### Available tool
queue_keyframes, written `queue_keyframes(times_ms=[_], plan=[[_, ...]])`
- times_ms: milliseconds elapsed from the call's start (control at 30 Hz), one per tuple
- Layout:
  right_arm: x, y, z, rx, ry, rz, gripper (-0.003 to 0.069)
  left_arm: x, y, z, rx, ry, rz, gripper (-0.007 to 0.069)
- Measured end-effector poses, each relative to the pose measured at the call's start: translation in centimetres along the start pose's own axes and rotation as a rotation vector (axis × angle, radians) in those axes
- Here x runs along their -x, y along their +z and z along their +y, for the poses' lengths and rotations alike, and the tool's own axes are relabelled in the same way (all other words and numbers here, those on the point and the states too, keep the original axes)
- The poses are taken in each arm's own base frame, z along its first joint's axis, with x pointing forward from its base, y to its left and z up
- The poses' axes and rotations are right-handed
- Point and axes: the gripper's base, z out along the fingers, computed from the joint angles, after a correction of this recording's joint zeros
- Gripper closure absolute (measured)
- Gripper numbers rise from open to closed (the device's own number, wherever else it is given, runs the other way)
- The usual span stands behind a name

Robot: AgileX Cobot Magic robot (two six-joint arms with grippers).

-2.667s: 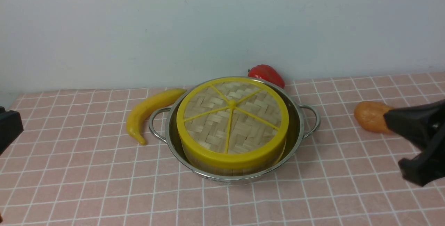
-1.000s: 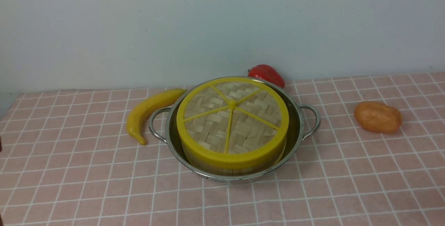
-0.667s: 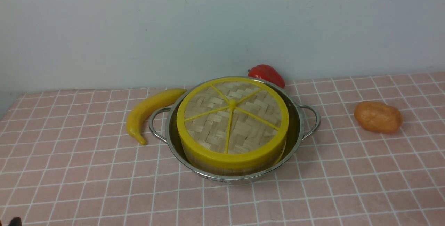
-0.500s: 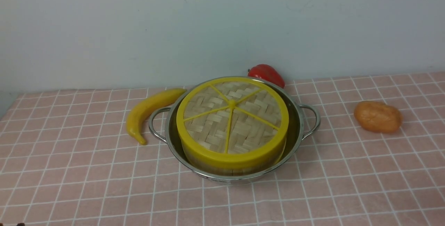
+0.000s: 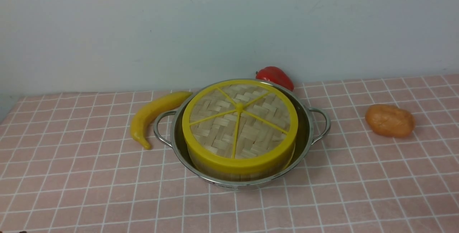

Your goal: Place the steamer in the pot on the pink tablecloth, and put the lid on the steamer.

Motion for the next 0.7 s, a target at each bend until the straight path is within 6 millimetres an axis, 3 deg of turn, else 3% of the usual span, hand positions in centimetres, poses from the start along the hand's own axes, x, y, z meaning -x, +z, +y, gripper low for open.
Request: queue_keyframes(times_ms=[700], plan=[[0.0, 0.0, 0.0, 0.0, 0.0, 0.0, 0.0419, 0.0, 0.0, 0.01, 0.001, 0.002, 0.0, 0.0384]])
